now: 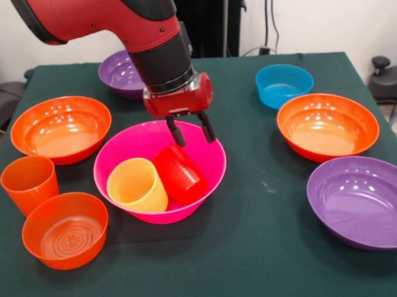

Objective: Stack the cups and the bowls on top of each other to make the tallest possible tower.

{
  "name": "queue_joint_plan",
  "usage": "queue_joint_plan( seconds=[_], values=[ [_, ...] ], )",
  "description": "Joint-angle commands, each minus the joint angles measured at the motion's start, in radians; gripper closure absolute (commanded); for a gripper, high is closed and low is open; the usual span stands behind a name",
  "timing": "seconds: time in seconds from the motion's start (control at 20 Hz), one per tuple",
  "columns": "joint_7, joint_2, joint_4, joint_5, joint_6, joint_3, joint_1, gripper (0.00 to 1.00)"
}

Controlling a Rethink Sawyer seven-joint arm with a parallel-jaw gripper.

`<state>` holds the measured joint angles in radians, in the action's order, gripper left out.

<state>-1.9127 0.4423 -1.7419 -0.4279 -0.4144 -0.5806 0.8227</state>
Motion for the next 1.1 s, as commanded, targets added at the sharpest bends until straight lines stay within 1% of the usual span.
queue_joint_plan(
  seconds=[0.05,0.35,0.5,0.9,1.1],
  values=[
    [0.025,0.013,0.053,-0.04,-0.02,0.011,-0.047,0.0],
    [0.028,0.06,0.064,-0.022,-0.095,0.029,-0.062,0.0],
    [0.038,0.068,0.068,-0.023,-0.108,0.033,-0.06,0.0],
    [0.047,0.064,0.057,-0.039,-0.077,0.036,-0.047,0.0],
    [0.032,0.07,0.06,-0.064,-0.051,0.064,-0.068,0.0]
  ],
)
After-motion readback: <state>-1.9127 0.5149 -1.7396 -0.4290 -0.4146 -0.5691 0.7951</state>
